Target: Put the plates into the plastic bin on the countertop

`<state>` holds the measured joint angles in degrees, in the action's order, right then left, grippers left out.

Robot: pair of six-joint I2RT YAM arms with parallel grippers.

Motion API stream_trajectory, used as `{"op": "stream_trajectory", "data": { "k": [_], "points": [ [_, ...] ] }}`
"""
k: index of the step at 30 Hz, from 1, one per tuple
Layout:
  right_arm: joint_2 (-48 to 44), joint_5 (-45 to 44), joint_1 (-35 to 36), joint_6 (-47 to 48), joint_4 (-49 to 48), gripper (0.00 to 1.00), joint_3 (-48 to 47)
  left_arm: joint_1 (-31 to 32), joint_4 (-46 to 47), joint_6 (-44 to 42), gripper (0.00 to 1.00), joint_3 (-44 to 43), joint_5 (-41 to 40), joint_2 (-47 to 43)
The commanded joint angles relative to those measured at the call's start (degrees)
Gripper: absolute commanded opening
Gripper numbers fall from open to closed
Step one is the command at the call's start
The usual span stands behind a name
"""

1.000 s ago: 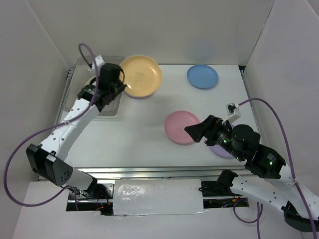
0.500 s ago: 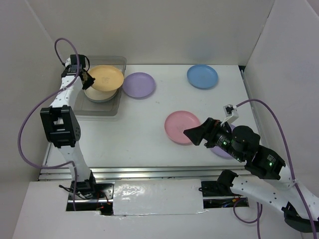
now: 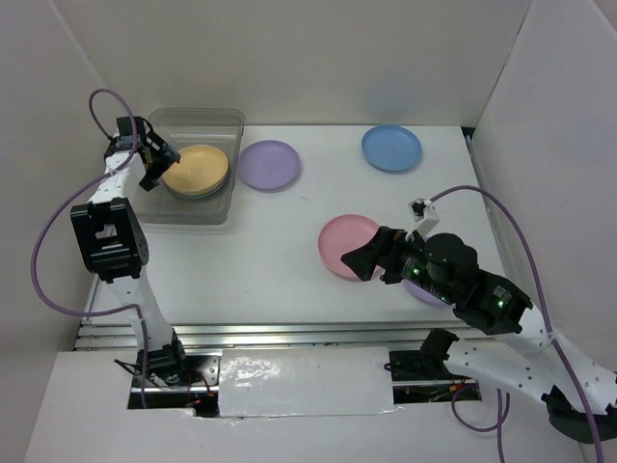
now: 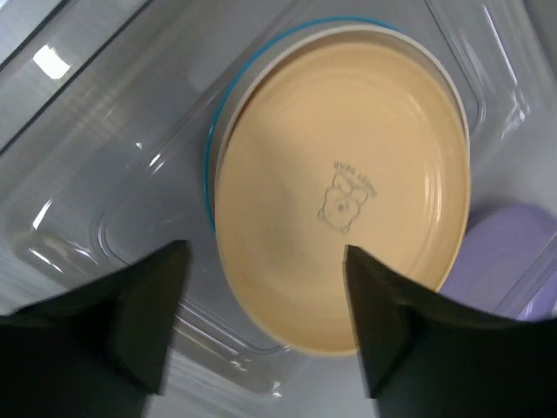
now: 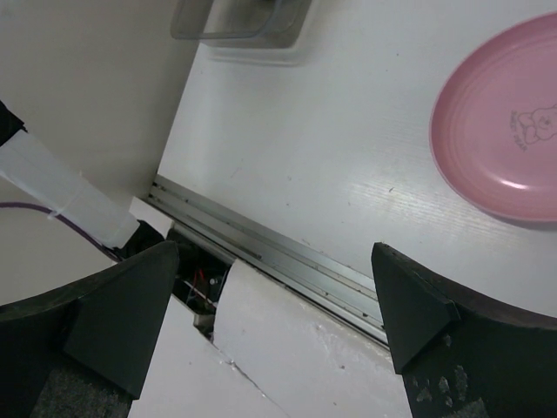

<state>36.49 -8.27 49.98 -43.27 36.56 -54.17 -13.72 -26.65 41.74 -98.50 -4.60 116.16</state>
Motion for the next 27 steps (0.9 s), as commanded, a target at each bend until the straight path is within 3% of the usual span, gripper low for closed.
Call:
{"op": "stream_trajectory", "data": {
  "k": [1,4,7,10,12,16,20,27],
  "points": [
    [-0.37,0.54,-0.4,1.17,-3.07,1.0,-0.32,0.44,1.08,0.63,0.99,-2.06,2.67,-1.36],
    [-0.63,0.36,-0.32,1.34,-2.81,1.0,-1.02,3.41,-0.23,0.45,0.99,-1.08,-3.01,-11.87],
    [-0.63,-1.83,-0.32,1.52,-1.32,1.0,-2.86,8.51,-9.01,0.19,0.99,-1.7,-9.44,-21.36],
    [-0.54,-8.39,-0.49,1.17,1.23,1.0,-5.32,20.72,-8.51,0.45,0.99,6.61,-13.23,-29.73],
    [0.07,-14.27,-0.84,0.12,5.79,1.0,-8.65,29.25,-6.75,1.41,0.99,12.5,-11.49,-30.64],
    [-0.36,-19.84,-1.11,-2.96,12.22,1.0,-12.53,41.73,0.27,3.35,0.99,18.51,-7.45,-25.74],
    [-3.44,-19.85,-1.11,-3.14,13.36,1.0,-12.36,52.62,-0.06,2.47,0.99,13.61,-8.14,-15.37],
    [-5.82,-18.36,-1.46,-3.05,15.47,1.0,-11.05,58.1,2.49,2.29,0.99,7.45,-4.63,-2.44]
  ]
}}
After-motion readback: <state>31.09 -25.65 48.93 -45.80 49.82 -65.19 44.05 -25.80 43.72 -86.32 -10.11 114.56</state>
